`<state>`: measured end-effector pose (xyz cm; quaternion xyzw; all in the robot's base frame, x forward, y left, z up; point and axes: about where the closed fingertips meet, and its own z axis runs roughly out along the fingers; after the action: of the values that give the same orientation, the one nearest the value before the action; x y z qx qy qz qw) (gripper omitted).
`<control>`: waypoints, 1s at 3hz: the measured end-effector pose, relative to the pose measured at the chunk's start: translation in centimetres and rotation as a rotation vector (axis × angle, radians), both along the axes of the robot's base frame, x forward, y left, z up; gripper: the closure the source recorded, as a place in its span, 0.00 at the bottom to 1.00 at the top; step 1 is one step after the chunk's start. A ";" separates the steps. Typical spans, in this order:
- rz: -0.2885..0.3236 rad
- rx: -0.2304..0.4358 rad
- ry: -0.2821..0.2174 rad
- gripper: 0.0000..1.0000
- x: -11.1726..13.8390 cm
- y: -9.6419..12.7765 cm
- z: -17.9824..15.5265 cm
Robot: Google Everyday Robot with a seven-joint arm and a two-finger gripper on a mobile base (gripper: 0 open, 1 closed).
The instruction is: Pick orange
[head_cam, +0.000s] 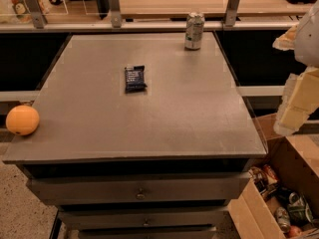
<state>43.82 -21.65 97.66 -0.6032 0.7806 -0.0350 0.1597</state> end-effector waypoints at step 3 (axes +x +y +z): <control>0.015 0.098 -0.048 0.00 1.2 3.3 -0.3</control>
Offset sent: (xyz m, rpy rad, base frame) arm 0.0128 0.0287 -0.0064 0.0743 -0.0382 0.0283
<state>44.99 -18.31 97.34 -0.5996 0.7728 -0.0100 0.2077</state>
